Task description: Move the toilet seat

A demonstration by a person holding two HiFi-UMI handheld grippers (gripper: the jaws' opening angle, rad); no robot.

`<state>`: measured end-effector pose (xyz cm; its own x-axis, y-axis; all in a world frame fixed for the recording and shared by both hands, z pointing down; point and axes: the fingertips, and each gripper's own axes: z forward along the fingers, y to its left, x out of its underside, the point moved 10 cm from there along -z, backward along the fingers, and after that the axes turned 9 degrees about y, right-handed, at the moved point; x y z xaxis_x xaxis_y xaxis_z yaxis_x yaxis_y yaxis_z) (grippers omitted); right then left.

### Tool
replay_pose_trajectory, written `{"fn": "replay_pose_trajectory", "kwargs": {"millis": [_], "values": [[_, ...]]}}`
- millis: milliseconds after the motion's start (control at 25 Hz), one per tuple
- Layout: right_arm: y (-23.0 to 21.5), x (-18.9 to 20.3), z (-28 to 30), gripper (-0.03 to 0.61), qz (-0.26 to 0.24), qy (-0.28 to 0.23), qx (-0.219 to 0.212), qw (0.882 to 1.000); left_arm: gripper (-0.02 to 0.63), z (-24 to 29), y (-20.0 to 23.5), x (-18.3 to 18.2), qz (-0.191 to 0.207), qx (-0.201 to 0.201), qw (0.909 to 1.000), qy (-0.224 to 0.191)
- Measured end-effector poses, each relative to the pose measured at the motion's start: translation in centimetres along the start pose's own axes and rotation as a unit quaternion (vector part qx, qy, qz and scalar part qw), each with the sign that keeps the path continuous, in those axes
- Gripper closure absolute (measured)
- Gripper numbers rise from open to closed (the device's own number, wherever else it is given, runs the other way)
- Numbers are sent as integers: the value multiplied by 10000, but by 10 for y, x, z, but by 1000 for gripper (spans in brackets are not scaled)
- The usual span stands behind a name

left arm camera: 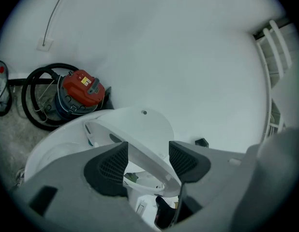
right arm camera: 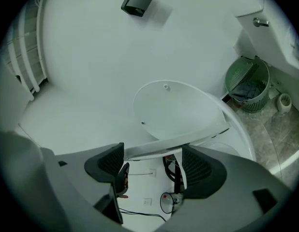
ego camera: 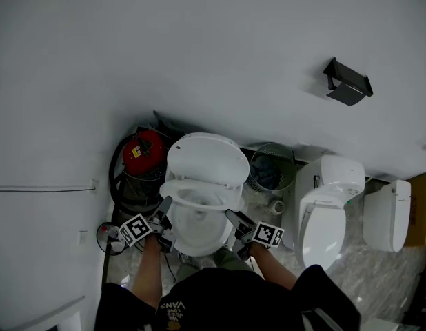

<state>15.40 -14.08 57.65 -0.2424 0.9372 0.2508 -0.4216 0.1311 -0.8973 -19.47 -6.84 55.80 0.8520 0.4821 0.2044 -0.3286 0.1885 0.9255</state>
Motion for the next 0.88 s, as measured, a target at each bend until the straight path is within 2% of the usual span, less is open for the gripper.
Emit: {"fn": "replay_pose_trajectory", "kwargs": {"millis": [360,880], "values": [[7,-41,11,219,-513,140,-73,9986,365,0,-25,-5,435,-120,9987,-255],[9,-98,33,221,-960,159,43,9952,431,-4,-43,-14,562,-250,9956,-712]]}}
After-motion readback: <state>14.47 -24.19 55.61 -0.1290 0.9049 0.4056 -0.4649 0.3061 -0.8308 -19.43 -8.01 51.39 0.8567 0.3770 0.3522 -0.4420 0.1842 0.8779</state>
